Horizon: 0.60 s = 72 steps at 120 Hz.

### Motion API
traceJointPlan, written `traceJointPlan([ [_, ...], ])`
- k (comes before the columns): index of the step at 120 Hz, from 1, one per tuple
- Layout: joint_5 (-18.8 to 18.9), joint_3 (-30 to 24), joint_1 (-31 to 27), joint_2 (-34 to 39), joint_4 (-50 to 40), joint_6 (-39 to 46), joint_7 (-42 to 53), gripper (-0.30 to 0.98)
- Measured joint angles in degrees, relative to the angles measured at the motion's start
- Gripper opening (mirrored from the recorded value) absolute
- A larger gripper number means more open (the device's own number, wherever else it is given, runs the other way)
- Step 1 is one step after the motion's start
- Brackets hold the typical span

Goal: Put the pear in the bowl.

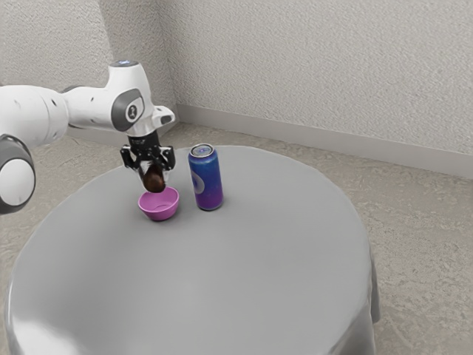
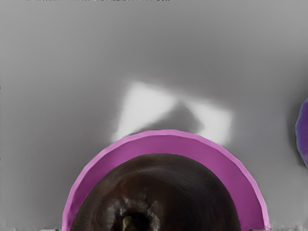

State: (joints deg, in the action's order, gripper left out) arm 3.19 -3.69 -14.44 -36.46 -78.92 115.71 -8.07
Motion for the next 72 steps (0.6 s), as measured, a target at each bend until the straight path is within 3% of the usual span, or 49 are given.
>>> traceJointPlan([
  [24, -0.3, 0.1, 0.1, 4.6, -4.0, 0.0, 0.8, 0.61],
  [49, -0.3, 0.2, 2.1, 20.4, -16.5, -0.2, 1.4, 0.66],
  [72, 0.0, 0.1, 5.4, 30.2, -17.9, -4.7, 1.8, 0.68],
])
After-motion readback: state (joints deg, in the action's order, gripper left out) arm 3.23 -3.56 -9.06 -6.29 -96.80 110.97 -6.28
